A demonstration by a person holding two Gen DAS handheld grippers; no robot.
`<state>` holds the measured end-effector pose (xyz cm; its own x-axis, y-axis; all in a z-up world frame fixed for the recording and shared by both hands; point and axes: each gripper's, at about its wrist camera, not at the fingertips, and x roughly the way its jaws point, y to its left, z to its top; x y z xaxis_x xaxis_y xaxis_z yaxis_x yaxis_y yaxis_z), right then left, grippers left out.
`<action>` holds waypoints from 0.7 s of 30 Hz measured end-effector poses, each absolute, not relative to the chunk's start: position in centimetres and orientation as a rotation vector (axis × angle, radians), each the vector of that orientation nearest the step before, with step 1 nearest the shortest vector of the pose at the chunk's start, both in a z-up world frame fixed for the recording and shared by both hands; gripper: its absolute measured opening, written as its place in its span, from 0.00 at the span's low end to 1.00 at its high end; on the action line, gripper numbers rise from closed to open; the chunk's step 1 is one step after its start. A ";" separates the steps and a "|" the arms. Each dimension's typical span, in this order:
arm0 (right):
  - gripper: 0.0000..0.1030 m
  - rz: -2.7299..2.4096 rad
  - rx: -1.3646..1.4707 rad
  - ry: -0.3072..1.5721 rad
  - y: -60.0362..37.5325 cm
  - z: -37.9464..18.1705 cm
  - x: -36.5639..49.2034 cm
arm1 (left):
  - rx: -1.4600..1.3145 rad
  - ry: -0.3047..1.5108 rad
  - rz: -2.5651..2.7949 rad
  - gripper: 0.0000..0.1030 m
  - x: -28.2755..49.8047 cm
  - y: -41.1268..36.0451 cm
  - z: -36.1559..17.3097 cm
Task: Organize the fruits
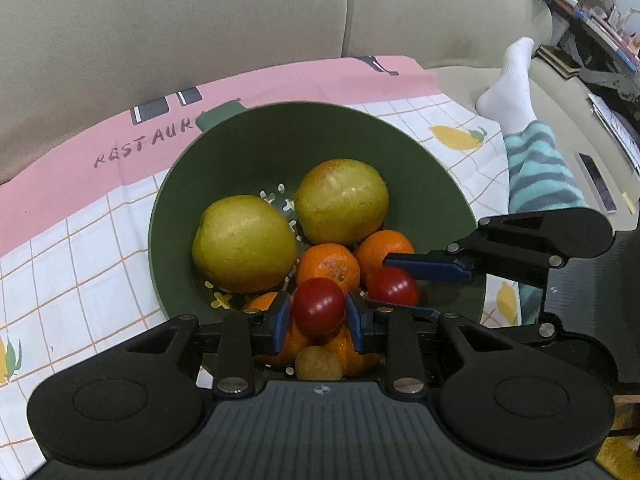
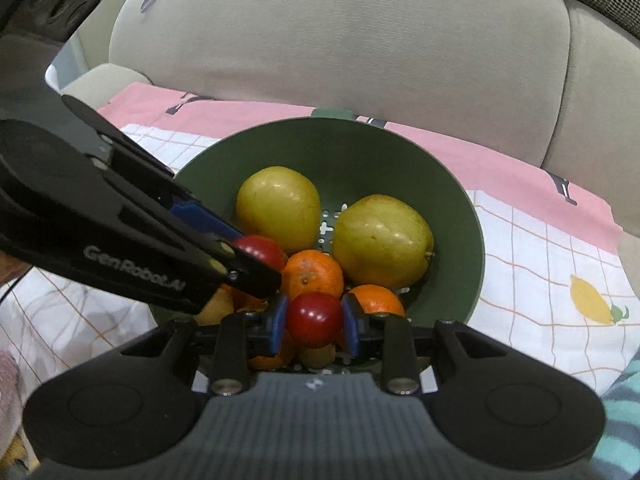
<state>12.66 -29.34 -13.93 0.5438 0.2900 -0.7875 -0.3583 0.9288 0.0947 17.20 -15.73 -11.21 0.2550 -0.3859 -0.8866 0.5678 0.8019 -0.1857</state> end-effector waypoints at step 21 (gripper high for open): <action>0.60 0.351 -0.107 0.896 -29.0 -11.8 11.7 | 0.167 1.095 -0.632 0.53 16.2 -14.2 -8.6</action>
